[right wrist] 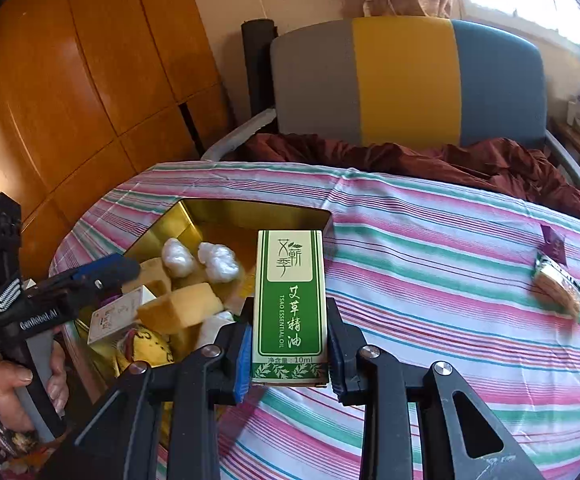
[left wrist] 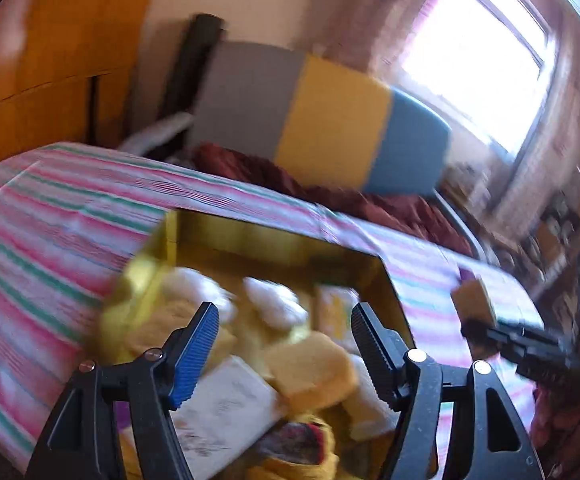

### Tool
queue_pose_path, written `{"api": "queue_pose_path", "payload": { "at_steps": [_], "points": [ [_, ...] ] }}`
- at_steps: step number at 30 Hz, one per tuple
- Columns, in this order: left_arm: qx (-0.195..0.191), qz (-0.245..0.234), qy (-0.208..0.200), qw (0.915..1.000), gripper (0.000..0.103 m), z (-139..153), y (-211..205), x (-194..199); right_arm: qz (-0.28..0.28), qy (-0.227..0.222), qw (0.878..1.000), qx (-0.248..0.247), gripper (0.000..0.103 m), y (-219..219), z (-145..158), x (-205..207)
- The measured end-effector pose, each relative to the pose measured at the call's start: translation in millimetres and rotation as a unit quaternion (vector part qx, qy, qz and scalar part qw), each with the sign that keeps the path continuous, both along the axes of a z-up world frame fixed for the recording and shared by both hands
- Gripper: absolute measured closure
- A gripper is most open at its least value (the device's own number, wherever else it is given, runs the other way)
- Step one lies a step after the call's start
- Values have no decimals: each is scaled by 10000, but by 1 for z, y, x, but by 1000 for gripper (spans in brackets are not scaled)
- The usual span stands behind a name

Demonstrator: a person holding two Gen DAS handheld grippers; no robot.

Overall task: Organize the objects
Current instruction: 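Lower the green oil box into the tray and open the right tool, then reach to the purple candy packet and grasp it with the right tool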

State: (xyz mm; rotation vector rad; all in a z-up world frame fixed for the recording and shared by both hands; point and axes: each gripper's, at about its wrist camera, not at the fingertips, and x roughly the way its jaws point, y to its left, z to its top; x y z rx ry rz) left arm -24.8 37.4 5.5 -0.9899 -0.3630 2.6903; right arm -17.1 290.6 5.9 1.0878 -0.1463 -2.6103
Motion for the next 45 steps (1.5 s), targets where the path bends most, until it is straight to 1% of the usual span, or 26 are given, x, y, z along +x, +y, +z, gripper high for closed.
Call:
{"api": "queue_pose_path", "payload": {
  "at_steps": [3,5,7,9,12,15,17,20,21,22,23,25,27,30,35,41,45],
  "points": [
    [330,339,-18,9989,33,0,-23,3,102,-58,9999,-78,72,-13,0,-11],
    [405,507,3,9979,33,-1,-35,7,167,-138,9997,-116,72,-23,-2,-22],
    [392,617,-43,9973,33,-4,-42,8,204,-235,9995,-70,72,-33,-6,-33],
    [356,593,-107,9976,33,-8,-45,7,266,-363,9990,36,72,-46,-12,-50],
    [278,599,-129,9977,33,-13,-47,13,369,-508,9974,348,72,-67,-20,-77],
    [301,589,-162,9977,33,-17,-50,16,470,-623,9953,578,72,-83,-28,-104],
    [287,573,-184,9978,33,-19,-50,18,479,-649,9934,817,72,-94,-35,-121],
    [267,584,-183,9978,33,-21,-54,19,440,-720,9918,962,70,-103,-47,-143],
    [252,585,-187,9978,33,-21,-54,19,348,-731,9916,1009,68,-103,-49,-147],
    [252,578,-193,9978,33,-22,-55,19,253,-771,9915,1014,57,-102,-50,-151],
    [263,579,-194,9978,33,-23,-55,19,193,-777,9926,913,48,-100,-50,-153],
    [305,619,-208,9974,33,-24,-58,19,113,-712,9951,679,45,-92,-45,-150],
    [387,630,-251,9969,33,-26,-58,18,61,-713,9955,618,42,-86,-41,-144],
    [463,575,-302,9968,33,-27,-54,17,47,-654,9961,587,42,-78,-36,-132],
    [384,388,-295,9981,33,-26,-39,22,3,-593,9974,409,42,-64,-29,-110],
    [278,10,-204,9994,33,-21,-16,30,-93,-537,9981,275,41,-49,-24,-81],
    [295,-402,-132,9987,33,-16,4,38,-181,-525,9979,330,39,-36,-27,-63]
  ]
}}
